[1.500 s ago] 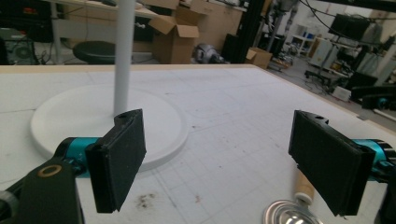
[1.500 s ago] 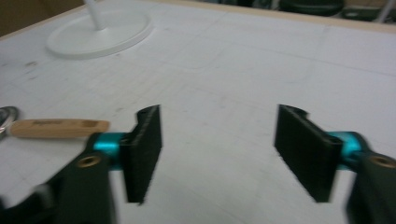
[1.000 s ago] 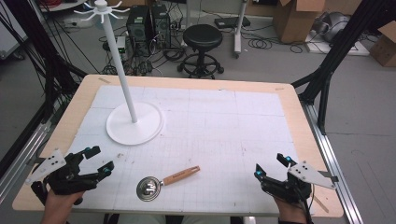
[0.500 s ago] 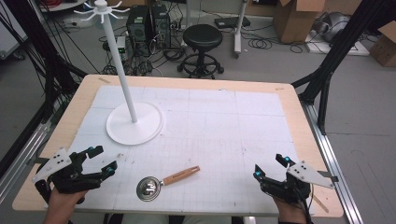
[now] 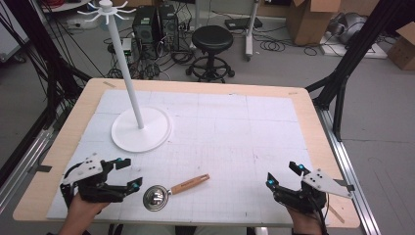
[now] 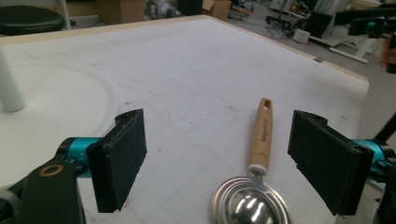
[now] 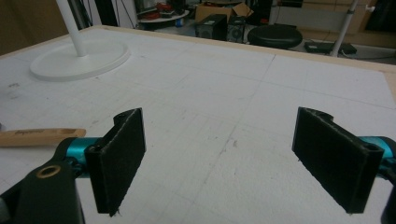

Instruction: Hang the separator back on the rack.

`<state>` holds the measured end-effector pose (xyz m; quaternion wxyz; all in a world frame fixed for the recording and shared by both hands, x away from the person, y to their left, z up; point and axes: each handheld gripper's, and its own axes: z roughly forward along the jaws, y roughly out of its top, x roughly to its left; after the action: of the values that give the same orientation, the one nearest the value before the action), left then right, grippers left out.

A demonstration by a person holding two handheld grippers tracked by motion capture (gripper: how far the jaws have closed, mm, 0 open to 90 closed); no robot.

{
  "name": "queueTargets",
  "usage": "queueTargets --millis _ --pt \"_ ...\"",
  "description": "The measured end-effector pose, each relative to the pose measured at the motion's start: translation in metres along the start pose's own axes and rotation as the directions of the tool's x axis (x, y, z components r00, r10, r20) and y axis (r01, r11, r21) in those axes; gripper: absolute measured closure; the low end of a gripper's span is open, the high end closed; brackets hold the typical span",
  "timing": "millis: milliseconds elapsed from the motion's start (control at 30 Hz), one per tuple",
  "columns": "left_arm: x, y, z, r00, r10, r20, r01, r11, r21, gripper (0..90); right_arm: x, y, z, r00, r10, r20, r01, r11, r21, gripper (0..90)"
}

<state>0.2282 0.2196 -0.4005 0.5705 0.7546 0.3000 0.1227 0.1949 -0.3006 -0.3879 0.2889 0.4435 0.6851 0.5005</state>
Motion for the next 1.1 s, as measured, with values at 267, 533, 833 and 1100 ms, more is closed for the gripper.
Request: queueTargets --millis 267,533,833,1100 --pt "-0.022 0.015 0.055 0.9927 0.097 0.071 -0.105 0.9881 0.112 20.8 0.001 0.002 0.005 0.9999 -0.009 -0.01 0.009 1.0 0.005 16.3" --pt "-0.042 0.016 0.111 0.9775 0.152 0.146 -0.184 0.9522 0.244 25.0 0.001 0.002 0.006 1.0 -0.003 -0.009 0.003 1.0 0.009 16.4" --pt "-0.046 0.016 0.137 0.973 0.162 0.164 -0.21 0.9181 0.336 28.5 0.001 0.002 0.007 0.9998 -0.008 -0.016 0.008 1.0 0.016 16.7" --pt "-0.043 0.01 0.149 0.9726 0.161 0.168 -0.217 0.889 0.403 36.5 0.001 0.002 0.007 0.9998 -0.006 -0.018 0.006 1.0 0.017 16.8"
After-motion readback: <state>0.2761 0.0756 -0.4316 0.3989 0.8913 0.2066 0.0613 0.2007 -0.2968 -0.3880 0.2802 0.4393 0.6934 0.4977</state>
